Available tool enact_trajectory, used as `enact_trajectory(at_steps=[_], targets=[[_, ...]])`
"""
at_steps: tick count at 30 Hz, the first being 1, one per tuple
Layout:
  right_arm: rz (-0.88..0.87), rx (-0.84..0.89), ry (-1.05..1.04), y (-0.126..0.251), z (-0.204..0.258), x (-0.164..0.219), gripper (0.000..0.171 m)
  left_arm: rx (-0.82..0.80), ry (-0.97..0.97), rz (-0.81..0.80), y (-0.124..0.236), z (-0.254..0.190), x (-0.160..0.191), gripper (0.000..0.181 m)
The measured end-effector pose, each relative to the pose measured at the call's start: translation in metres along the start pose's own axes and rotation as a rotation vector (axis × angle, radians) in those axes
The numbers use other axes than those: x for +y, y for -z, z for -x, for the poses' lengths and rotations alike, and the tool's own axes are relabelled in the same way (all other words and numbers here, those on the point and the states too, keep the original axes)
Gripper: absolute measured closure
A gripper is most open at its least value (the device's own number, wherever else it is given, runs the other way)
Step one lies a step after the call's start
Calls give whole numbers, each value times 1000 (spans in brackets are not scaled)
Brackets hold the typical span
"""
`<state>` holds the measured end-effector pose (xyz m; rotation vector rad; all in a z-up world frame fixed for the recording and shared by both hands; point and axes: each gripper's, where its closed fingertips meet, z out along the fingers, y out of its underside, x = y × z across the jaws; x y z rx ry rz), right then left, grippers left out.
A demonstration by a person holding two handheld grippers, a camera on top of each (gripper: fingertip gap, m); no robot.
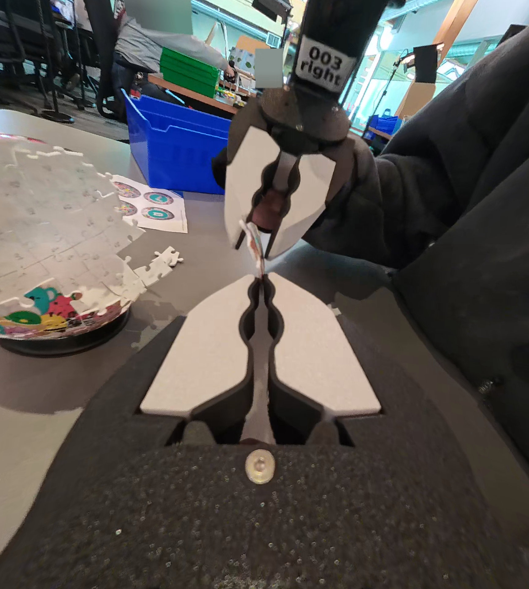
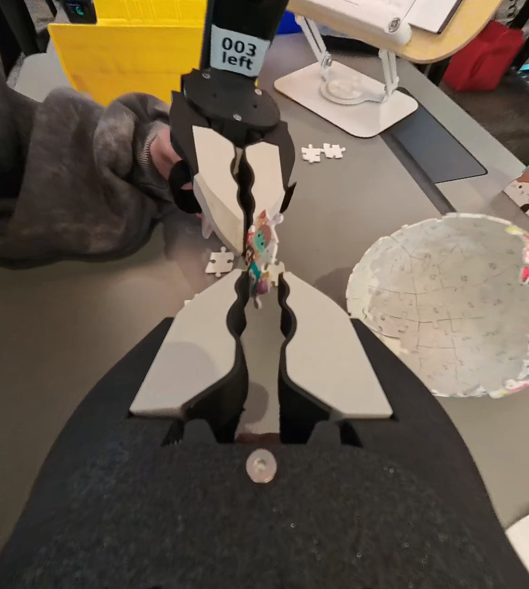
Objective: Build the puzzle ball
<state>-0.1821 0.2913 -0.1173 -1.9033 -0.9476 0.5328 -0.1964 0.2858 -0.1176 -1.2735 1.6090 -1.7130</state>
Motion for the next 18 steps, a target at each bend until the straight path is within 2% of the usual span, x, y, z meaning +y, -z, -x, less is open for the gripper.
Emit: enact_trajectory(at_steps=[3,5,10,18], targets=[[20,-93,-67,3,9,-1,155,51,23,2,-2,-7,1,179],[-12,-159,-128,4,15,-4,163,93,45,-11,-2,-12,-1,179],[-99,-303,-267,8,28,-12,166,201,97,-24,0,-25,-4,180],[-144,-474,-372,11,45,-16,168,341,140,-13,3,-42,-3,180]])
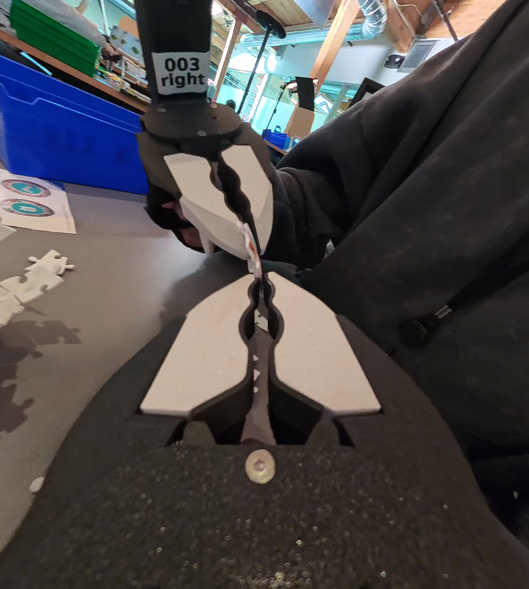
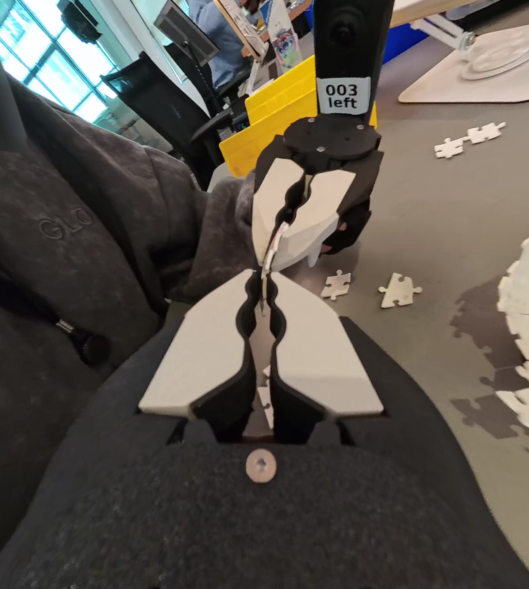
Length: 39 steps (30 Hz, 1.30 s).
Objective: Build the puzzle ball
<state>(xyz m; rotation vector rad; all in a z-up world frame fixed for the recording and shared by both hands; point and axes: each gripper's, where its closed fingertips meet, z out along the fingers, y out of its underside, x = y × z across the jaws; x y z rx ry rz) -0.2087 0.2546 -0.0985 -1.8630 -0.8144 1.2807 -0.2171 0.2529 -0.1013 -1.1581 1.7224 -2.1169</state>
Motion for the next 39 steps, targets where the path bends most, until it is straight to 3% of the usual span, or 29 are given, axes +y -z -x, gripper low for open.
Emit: enact_trajectory(at_steps=[19,27,32,39], targets=[[-74,-208,-194,-5,13,2,169,80,5,31,-2,-13,4,179],[134,-90,0,14,17,-12,152,52,13,101,-7,-8,16,179],[378,-33,84,11,14,-1,153,43,9,131,-11,-7,21,179],[513,-30,95,4,9,16,160,29,1,163,-13,-5,26,179]])
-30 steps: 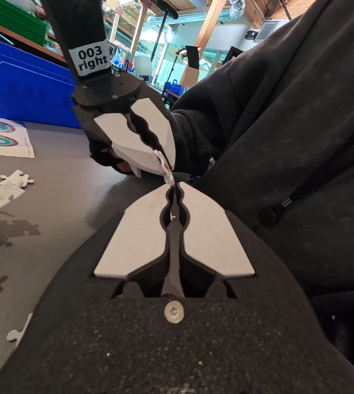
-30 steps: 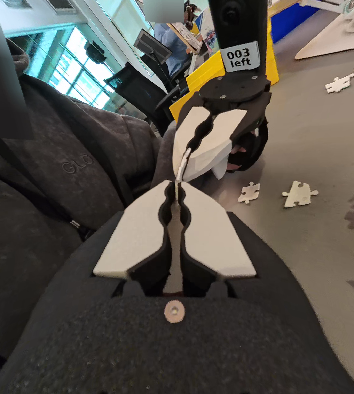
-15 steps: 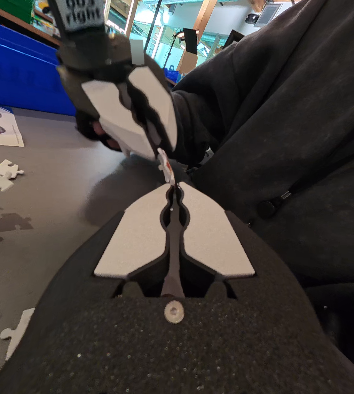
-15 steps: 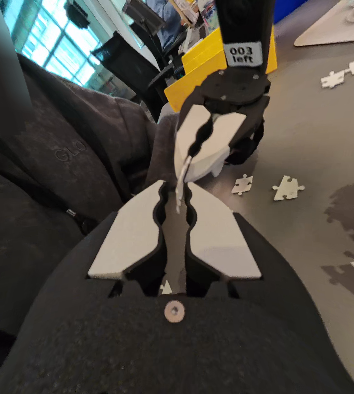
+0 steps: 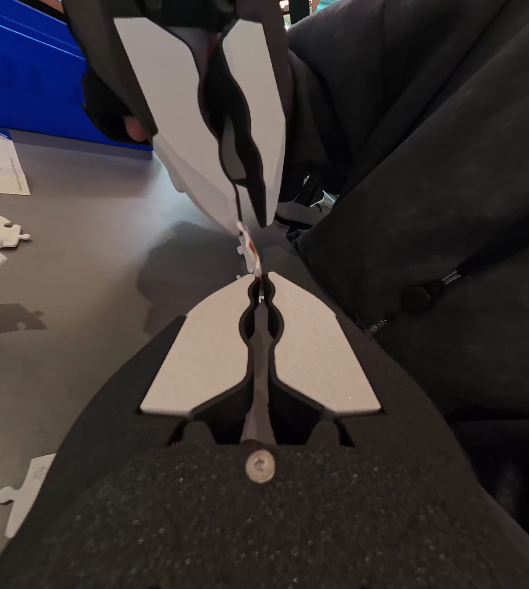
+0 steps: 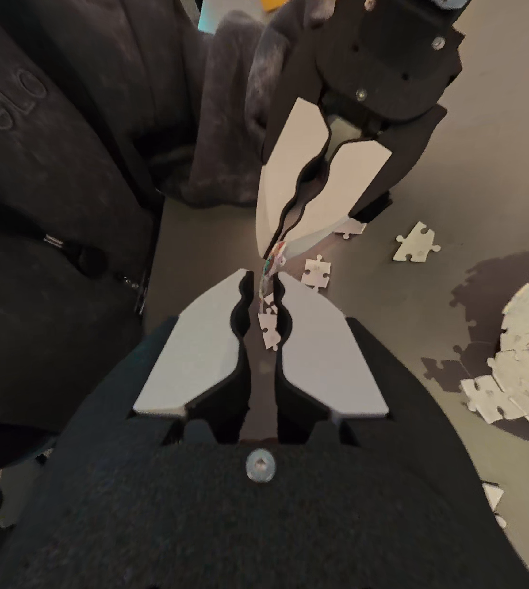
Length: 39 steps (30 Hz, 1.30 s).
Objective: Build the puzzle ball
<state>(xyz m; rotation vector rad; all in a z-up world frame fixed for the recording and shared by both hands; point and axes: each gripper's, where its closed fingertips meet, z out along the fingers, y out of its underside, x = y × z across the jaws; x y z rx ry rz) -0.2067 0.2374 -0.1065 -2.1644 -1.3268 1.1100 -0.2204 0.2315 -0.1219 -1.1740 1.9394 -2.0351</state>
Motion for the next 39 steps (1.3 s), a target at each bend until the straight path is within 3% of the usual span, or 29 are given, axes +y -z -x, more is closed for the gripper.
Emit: enact_trajectory(at_steps=[7,10,12,17,21,29,39], targets=[[40,69,21,-1,-7,6,168,-69,-16,4,0,10,1,179],[31,166,82,5,-13,6,169,-131,1,-60,12,21,-7,170],[55,312,161,13,-25,7,169,-205,23,-137,31,35,-16,150],[195,773,444,38,-71,3,170,-391,70,-247,72,70,-21,146],[352,912,549,29,-95,14,169,-436,51,-189,66,75,-14,147],[449,971,458,18,-120,33,169,-477,37,-32,49,81,4,156],[427,1007,261,16,-126,33,169,-485,45,-85,49,89,-6,157]])
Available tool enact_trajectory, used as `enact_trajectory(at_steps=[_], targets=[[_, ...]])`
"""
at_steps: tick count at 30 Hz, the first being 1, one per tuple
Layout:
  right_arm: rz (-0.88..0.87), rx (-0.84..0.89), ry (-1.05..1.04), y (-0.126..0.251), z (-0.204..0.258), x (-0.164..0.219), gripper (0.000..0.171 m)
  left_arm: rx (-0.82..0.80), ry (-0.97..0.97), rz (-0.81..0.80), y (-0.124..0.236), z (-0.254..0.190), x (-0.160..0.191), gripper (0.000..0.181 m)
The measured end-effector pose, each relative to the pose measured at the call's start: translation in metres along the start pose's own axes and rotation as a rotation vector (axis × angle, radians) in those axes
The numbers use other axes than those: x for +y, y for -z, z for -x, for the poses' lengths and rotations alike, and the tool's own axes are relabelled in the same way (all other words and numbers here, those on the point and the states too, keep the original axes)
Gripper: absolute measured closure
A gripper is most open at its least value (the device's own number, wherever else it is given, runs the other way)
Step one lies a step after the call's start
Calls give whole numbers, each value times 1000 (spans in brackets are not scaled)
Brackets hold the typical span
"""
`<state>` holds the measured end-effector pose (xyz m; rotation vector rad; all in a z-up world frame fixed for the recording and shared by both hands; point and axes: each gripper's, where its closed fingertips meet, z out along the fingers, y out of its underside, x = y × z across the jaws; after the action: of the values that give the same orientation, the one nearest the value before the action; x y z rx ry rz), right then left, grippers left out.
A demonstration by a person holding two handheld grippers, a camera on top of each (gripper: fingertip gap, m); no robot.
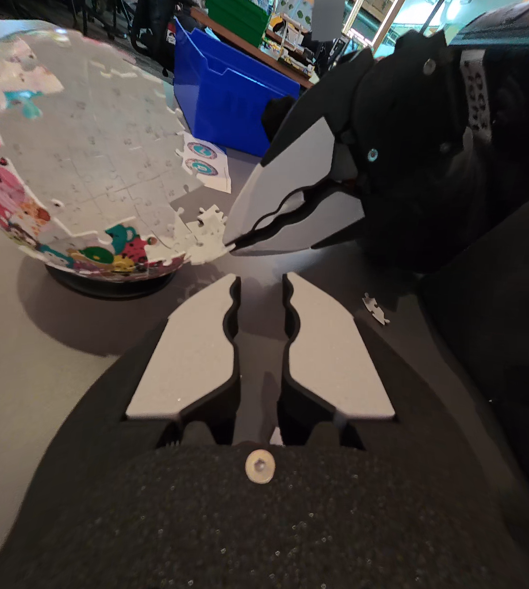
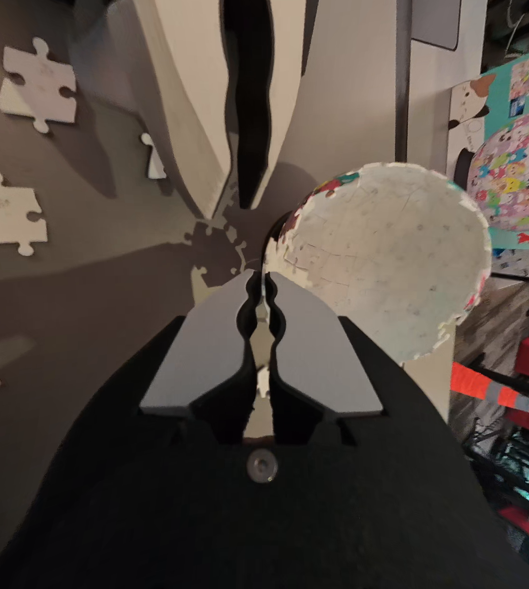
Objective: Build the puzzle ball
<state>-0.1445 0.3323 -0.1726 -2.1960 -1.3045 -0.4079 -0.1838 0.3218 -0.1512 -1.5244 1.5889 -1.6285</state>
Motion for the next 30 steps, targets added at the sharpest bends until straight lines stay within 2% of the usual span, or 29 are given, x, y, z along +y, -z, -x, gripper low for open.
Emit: enact_trajectory(at_steps=[7,30], targets=[[16,-25,-114,2,0,0,169,9,14,76,-12,2,7,158],[42,-65,-96,3,-1,-4,169,-7,57,109,-17,9,11,159]])
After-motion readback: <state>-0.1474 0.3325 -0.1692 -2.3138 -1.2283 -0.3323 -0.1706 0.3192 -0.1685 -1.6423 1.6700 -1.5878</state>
